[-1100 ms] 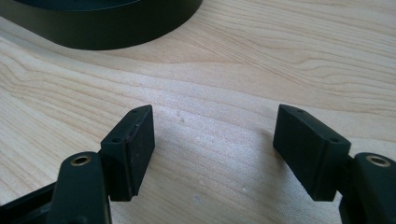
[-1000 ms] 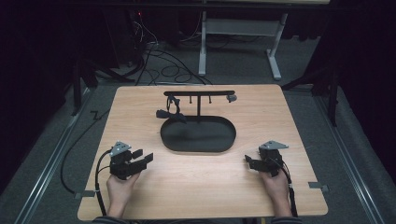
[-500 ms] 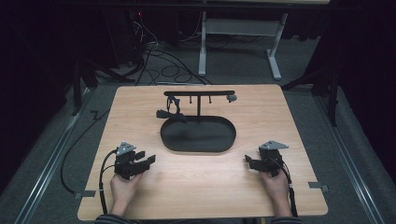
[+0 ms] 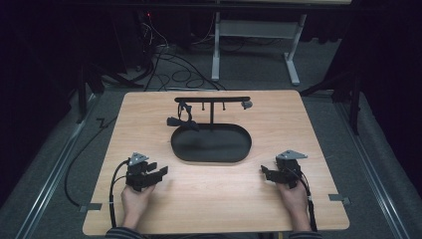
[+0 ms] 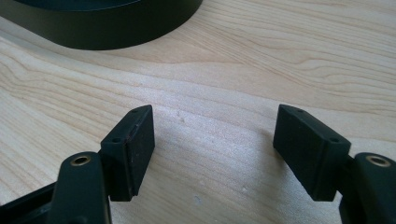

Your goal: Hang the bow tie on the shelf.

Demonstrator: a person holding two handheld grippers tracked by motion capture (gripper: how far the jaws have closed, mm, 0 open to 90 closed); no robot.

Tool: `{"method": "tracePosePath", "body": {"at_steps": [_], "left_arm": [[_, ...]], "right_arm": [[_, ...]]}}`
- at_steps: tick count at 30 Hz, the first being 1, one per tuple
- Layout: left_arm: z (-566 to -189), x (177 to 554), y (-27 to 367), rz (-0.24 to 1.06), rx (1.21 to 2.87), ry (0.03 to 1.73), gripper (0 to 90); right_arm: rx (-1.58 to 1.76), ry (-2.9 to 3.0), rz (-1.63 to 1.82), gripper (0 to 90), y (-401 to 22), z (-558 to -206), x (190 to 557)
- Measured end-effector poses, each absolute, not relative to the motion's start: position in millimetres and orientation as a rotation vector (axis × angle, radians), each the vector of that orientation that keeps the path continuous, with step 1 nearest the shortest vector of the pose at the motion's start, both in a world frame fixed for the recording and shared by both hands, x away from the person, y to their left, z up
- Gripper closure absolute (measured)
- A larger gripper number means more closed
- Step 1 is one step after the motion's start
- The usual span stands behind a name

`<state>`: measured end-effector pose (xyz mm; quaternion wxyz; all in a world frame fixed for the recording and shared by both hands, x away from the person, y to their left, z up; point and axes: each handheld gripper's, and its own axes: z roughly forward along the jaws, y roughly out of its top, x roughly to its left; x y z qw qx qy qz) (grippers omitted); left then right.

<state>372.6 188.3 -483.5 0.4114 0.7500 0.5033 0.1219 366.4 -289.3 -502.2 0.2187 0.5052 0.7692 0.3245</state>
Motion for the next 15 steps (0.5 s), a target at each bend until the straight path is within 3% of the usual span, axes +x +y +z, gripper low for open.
{"method": "tracePosePath", "body": {"at_steps": [15], "left_arm": [[-497.2,376.9,180.4,0.328,1.934,1.283,46.8]], "right_arm": [[1.398,2.129,0.898,30.7,-289.3,-502.2,366.4]]}}
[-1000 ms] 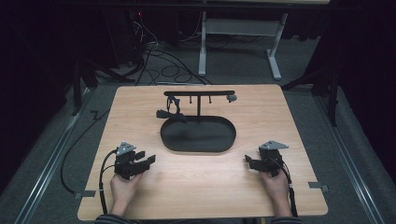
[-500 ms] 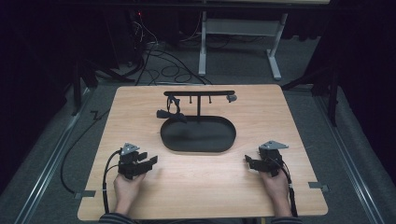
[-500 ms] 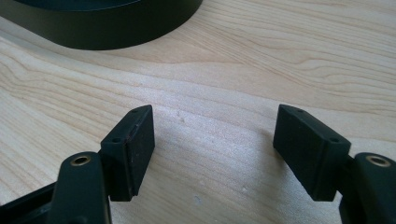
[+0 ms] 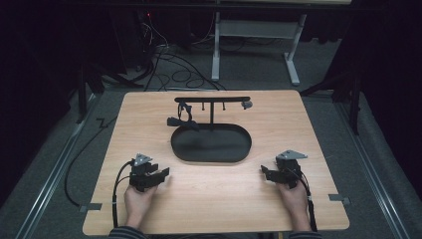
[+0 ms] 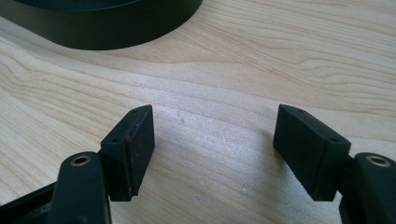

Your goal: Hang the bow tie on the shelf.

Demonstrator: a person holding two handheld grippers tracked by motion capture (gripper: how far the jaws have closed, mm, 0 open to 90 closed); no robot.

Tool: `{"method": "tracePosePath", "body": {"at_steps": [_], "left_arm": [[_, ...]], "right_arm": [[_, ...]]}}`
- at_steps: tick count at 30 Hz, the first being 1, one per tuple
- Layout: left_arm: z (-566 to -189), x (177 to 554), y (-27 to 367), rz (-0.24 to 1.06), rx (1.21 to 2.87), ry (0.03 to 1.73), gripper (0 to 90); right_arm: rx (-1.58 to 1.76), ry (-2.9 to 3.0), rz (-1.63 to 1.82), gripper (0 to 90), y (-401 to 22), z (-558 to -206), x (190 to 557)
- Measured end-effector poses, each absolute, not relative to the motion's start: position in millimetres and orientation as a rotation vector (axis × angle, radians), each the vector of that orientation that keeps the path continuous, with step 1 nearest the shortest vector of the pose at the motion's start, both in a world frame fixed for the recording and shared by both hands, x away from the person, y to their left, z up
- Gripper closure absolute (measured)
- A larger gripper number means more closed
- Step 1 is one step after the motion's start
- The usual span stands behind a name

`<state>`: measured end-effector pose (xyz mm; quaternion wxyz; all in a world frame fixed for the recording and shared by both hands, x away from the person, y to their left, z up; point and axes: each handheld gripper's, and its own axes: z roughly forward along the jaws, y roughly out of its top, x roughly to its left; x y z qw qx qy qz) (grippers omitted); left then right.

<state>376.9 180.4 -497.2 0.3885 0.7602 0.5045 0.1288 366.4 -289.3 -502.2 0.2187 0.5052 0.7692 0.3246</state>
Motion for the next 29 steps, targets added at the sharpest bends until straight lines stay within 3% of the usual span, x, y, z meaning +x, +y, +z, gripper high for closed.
{"method": "tracePosePath", "body": {"at_steps": [9,17,29], "left_arm": [[-502.4,379.2,174.5,0.373,1.947,1.271,46.7],[-507.0,375.0,162.1,0.527,2.012,1.206,43.1],[-507.4,373.9,159.7,0.517,2.024,1.198,33.0]], "right_arm": [[1.398,2.129,0.898,30.6,-289.3,-502.2,366.4],[1.398,2.13,0.897,30.6,-289.3,-502.1,366.3],[1.397,2.131,0.898,30.6,-289.3,-502.1,366.3]]}}
